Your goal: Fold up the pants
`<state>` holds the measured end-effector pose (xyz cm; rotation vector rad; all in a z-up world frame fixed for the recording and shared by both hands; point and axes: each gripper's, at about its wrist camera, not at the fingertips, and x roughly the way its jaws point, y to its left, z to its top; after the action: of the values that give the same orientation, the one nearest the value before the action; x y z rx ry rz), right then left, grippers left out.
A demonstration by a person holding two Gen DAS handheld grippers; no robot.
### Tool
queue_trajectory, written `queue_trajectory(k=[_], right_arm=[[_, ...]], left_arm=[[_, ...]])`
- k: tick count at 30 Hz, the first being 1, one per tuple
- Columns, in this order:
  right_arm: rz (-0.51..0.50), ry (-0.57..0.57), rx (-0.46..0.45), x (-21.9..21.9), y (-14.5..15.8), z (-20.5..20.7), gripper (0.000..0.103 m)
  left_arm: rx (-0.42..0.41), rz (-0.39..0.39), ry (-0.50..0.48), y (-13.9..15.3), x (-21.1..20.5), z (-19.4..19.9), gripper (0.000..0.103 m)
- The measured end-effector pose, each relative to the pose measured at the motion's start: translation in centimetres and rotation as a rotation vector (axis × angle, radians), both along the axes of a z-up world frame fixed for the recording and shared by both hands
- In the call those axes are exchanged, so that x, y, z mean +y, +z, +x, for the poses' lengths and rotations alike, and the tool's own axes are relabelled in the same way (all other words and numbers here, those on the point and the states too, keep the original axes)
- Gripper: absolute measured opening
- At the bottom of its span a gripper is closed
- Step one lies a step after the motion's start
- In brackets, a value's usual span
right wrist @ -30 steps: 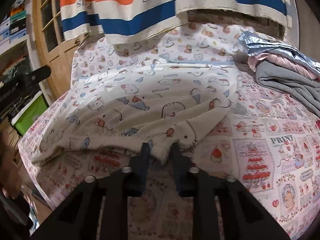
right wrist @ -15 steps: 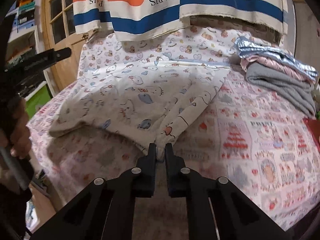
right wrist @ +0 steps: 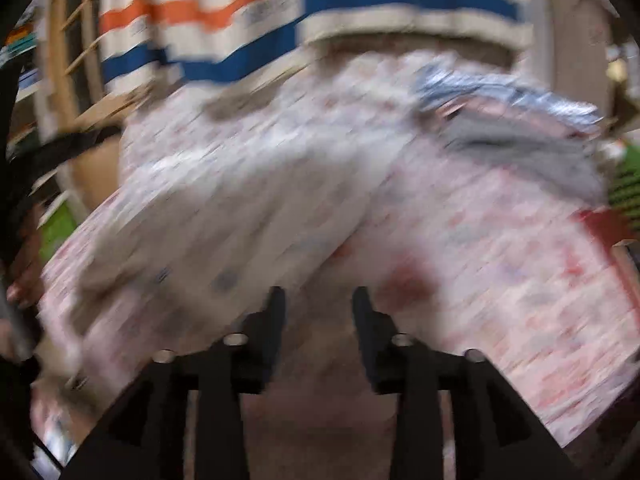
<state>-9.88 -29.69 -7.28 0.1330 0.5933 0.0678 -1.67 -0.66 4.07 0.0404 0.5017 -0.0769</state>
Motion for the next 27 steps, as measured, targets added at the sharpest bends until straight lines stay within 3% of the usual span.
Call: queue_trajectory(k=[2, 7, 10, 12, 13, 15, 18, 21, 24, 27], right_arm=[[0.0, -0.035, -0.023, -1.5, 1.1, 1.7, 0.039], [0.014, -0.092, -0.057, -5.0, 5.2, 8.7, 0.039], [0.058, -0.094, -0.027, -6.5, 7.4, 13.7, 0.039], [0.111, -0.064, -0.01, -7.1, 8.6, 16.6, 0.039], [0.142, -0.066, 0.0, -7.3, 9.4, 18.4, 0.039], [0.157, -0.052, 0.023, -7.2, 10.3, 20.8, 0.039], [0.132, -0.036, 0.046, -6.4, 11.3, 24.4, 0.039], [0.183, -0.043, 0.096, -6.5, 11.3, 28.0, 0.039], [0.201, -0.071, 0.105, -6.9, 10.8, 29.8, 0.039], [0.166, -0.095, 0.088, -6.8, 9.9, 30.5, 0.039]], left_arm=[[-0.008, -0.011, -0.051, 1.1, 0.1, 2.0, 0.044], [-0.044, 0.057, -0.066, 3.6, -1.2, 8.4, 0.044], [0.047, 0.033, -0.111, 3.8, -2.3, 13.6, 0.045], [0.15, 0.069, -0.013, 3.2, -3.1, 17.9, 0.045], [0.205, 0.085, 0.051, 2.8, -3.4, 20.1, 0.04], [0.241, 0.005, 0.04, 2.5, -3.6, 22.9, 0.04], [0.376, -0.049, -0.005, 1.2, -4.7, 27.2, 0.04], [0.468, -0.09, -0.018, -0.4, -6.0, 30.3, 0.04], [0.547, -0.18, -0.003, -2.6, -6.0, 32.7, 0.039], [0.641, -0.29, -0.054, -5.3, -6.2, 34.1, 0.031]])
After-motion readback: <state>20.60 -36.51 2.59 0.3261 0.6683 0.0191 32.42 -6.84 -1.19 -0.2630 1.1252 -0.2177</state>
